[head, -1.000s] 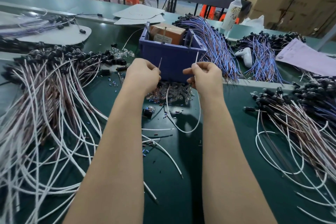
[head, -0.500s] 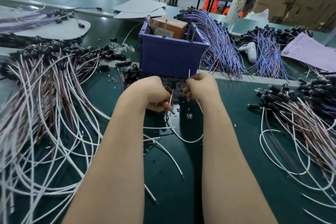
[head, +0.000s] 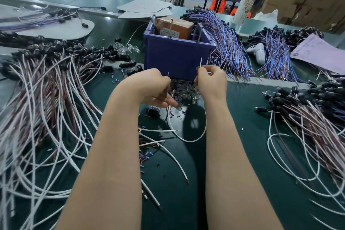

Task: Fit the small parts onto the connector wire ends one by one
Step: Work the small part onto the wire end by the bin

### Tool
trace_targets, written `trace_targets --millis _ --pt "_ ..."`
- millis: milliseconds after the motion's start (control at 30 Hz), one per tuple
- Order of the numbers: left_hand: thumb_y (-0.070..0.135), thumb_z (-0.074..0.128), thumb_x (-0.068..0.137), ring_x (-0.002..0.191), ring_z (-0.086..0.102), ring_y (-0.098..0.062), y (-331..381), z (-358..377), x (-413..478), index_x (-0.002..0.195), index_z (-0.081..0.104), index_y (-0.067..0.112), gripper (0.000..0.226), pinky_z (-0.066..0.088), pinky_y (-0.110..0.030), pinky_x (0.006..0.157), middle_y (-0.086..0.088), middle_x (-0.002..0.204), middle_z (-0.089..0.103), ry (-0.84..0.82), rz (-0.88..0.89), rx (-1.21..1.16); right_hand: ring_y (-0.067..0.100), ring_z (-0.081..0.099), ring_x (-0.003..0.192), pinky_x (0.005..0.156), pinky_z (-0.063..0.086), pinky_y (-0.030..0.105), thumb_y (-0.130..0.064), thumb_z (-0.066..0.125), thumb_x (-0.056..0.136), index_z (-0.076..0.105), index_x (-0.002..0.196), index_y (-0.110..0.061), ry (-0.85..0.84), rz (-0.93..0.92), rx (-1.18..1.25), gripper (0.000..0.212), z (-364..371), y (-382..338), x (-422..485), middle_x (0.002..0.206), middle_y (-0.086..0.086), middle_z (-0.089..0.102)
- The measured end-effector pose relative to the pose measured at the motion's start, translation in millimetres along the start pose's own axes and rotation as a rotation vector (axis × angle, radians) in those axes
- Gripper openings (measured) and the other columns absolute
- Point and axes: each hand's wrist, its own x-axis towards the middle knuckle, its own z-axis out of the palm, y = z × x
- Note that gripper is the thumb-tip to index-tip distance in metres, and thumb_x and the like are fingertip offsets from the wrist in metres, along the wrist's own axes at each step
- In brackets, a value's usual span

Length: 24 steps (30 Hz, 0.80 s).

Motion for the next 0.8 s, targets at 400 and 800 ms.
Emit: trace_targets --millis 400,800 --pt "0.010 0.045 0.098 0.051 0.051 -0.009 -6.6 -0.8 22.9 0.104 0.056 0.008 0.013 0.055 -0.030 0.067 -0.001 0.069 0.064 0.419 0.224 -0.108 0.007 0.045 0.048 0.048 0.038 0.018 -0.009 0.047 0.096 0.064 0.104 -0.017 -0.139 -0.033 0.082 0.021 -8.9 -10.1 0.5 0.059 -0.001 0.053" --pt "0.011 0.051 0.095 0.079 0.059 -0.009 -8.7 11.2 32.8 0.097 0.055 0.016 0.007 0.050 -0.032 0.085 0.010 0.073 0.066 0.627 0.393 -0.272 0.015 0.049 0.066 0.072 0.042 0.036 -0.004 0.046 0.090 0.051 0.105 -0.019 0.003 -0.125 0.156 0.021 0.3 -10.9 -2.7 0.082 0.003 0.070"
